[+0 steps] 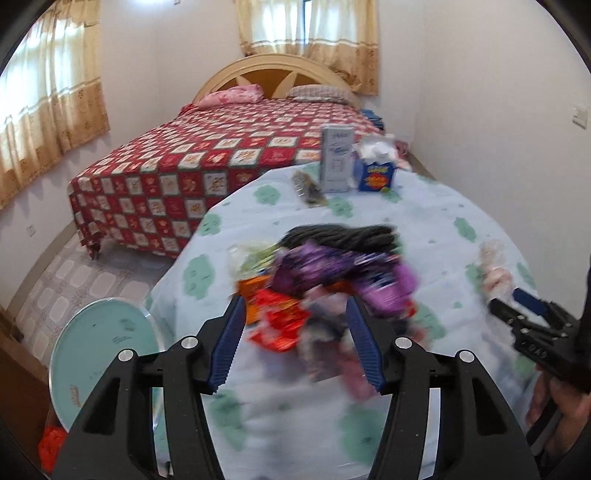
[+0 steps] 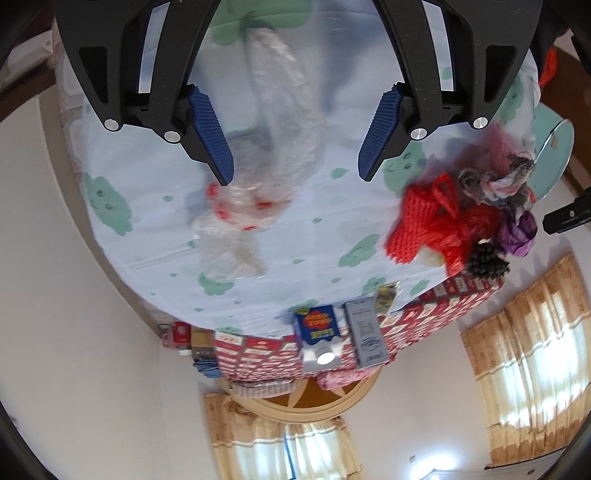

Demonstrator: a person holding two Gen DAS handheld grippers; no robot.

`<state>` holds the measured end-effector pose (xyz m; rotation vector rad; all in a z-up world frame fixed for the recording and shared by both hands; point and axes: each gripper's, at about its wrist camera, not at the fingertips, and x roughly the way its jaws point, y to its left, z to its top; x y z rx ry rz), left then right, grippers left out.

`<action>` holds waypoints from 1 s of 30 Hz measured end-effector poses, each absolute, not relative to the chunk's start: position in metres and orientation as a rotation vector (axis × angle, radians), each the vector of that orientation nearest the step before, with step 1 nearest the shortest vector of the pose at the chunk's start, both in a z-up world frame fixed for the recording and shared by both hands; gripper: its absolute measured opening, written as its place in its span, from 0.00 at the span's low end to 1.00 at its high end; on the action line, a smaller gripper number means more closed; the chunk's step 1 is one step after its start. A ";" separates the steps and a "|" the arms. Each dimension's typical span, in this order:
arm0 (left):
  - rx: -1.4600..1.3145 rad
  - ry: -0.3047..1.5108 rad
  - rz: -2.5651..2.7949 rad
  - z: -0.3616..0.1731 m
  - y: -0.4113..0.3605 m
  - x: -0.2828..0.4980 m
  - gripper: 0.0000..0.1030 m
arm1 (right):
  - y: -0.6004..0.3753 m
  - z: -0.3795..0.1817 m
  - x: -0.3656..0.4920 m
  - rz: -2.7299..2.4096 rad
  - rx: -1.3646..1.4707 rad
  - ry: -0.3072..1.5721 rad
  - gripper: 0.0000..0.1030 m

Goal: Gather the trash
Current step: 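Grasp the purple wrapper with the left gripper while the right gripper lifts the plastic bag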

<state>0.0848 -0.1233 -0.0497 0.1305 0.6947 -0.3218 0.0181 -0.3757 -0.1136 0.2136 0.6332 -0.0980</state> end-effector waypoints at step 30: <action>0.080 0.623 -0.387 -0.019 -0.080 0.071 0.09 | -0.401 -0.131 0.053 -0.085 0.306 0.758 0.34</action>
